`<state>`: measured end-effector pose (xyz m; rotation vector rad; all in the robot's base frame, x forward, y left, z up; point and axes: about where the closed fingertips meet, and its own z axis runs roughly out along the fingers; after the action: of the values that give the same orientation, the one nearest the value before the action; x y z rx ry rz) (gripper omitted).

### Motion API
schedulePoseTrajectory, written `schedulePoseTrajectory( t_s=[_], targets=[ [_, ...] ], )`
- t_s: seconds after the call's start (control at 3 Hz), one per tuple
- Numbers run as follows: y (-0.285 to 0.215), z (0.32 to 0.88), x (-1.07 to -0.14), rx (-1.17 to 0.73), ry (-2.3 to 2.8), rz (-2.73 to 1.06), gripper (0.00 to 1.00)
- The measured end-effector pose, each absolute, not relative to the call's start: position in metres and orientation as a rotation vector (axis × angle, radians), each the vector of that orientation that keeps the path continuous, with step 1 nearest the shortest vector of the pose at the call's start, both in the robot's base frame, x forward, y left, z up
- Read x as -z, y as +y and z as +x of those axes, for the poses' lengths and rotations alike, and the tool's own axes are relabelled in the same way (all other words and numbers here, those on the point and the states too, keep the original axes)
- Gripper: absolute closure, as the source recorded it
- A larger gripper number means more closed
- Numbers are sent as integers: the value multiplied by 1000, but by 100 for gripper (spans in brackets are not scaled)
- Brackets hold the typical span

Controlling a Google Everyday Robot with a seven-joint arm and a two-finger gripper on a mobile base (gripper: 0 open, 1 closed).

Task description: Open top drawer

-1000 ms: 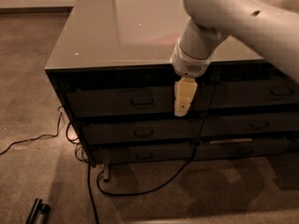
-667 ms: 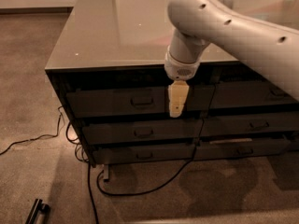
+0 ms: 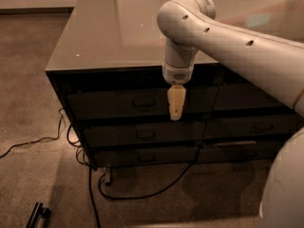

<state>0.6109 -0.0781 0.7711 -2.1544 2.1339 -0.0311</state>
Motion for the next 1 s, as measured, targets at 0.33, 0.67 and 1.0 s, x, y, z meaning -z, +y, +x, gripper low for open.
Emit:
schedulePoseTrajectory(
  t_s=[0.33,0.67,1.0],
  targets=[
    [-81,609,-762,21,2170,-2084,0],
    [-82,602,-752,11,2204,-1967,0],
    [-73,596,-736,12,2211,-1880,0]
  ],
)
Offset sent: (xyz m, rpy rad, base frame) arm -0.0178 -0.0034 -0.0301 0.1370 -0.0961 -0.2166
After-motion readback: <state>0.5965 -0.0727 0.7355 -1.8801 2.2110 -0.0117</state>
